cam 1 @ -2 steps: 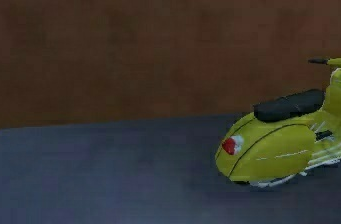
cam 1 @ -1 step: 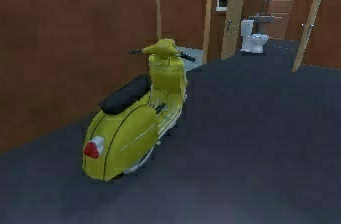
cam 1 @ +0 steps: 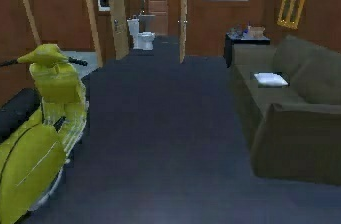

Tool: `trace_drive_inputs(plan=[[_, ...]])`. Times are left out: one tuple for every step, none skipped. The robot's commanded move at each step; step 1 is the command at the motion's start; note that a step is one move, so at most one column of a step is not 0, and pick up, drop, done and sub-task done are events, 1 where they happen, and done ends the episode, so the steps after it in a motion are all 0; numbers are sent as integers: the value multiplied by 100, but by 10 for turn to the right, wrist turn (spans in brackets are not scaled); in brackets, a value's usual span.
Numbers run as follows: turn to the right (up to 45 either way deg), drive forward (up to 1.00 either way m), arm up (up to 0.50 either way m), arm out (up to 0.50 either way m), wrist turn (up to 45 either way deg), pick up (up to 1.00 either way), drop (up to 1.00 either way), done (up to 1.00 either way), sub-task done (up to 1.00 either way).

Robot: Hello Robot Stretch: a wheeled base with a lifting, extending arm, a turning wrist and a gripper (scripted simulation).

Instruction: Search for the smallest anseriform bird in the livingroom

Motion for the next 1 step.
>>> trace_drive_inputs(plan=[[0, 100, 0, 0, 0, 0, 0, 0, 0]])
